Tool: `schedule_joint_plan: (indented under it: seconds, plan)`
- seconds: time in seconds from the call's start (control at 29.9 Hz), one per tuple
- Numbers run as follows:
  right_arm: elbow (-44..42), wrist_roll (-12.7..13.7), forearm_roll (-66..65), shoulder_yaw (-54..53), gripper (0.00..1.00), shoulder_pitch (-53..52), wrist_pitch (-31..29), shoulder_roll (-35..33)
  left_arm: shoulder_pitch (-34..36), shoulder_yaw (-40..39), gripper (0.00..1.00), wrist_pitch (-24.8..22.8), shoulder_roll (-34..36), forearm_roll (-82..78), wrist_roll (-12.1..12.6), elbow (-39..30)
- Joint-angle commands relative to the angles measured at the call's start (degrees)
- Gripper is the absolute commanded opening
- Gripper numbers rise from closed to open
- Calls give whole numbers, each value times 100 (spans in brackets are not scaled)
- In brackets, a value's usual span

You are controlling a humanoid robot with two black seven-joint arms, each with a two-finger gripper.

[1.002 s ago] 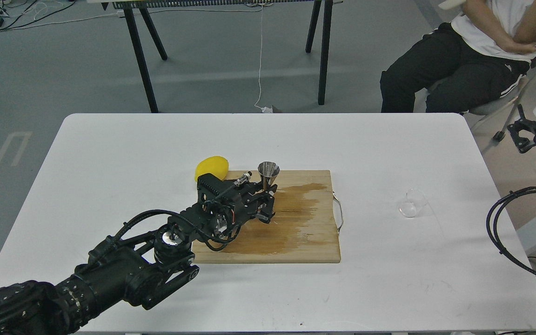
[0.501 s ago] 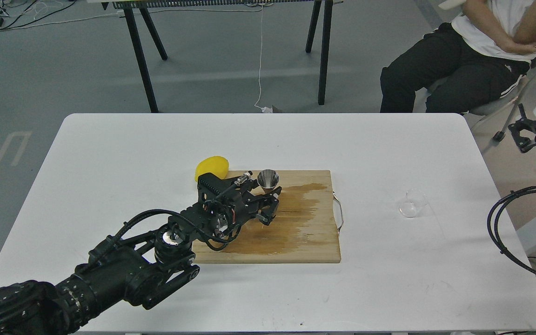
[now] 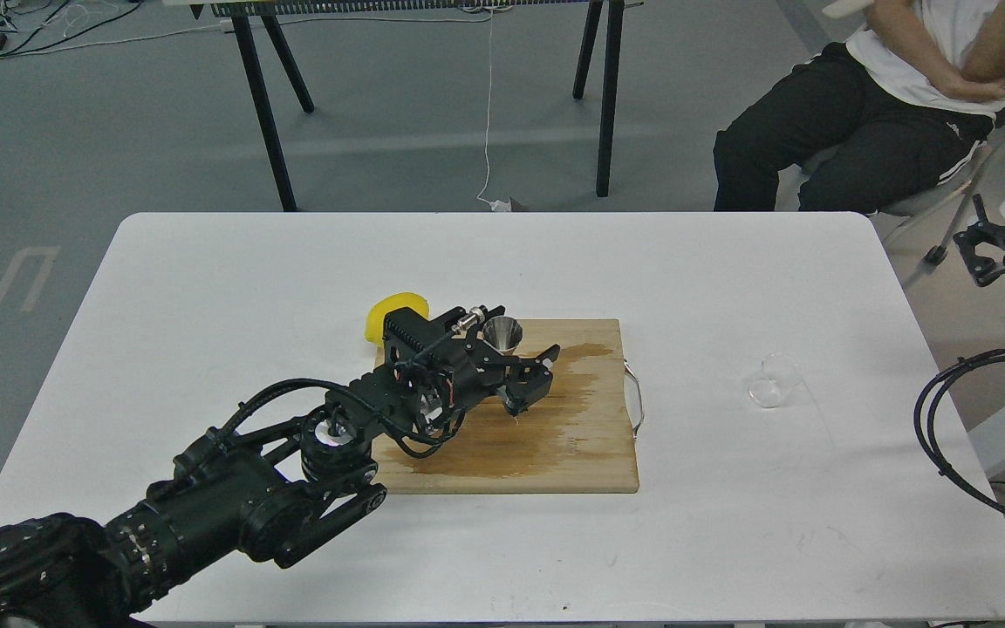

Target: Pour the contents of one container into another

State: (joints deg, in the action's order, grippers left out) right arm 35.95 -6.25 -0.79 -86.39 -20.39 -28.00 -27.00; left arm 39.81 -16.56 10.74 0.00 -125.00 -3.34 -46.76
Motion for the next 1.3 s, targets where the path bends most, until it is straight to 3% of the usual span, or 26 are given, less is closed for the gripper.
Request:
schedule_joint_plan:
  seconds: [0.0, 0.3, 0.5, 0.6, 0.7, 0.77, 1.04, 1.27]
  plan:
    - [0, 1, 0, -1, 100, 0, 0, -7, 123, -58, 94, -2, 0, 0, -8, -158]
    - [0, 10, 0, 17, 100, 9, 0, -156, 720, -848, 95, -63, 219, 0, -35, -712]
    - [-71, 1, 8, -1, 100, 53, 0, -341, 1239, -1446, 97, -72, 614, 289, -535, -712]
    - [0, 237, 200, 8, 100, 175, 0, -578, 1371, -1525, 98, -63, 913, 2166, -877, -686]
    - [61, 922, 1069, 17, 100, 263, 0, -579, 1380, -1649, 100, -98, 1072, 4320, -1457, -615]
    - [280, 1213, 1667, 17, 100, 447, 0, -579, 1381, -1666, 100, -255, 1186, 5552, -1616, -606]
    - [2029, 1188, 2285, -10, 100, 2204, 0, -316, 1284, -2606, 100, -739, 1318, 9104, -1713, -431]
    - [2952, 1135, 2267, -36, 100, 3531, 0, 685, 1117, -3116, 100, -2136, 1327, 12145, -1670, 587]
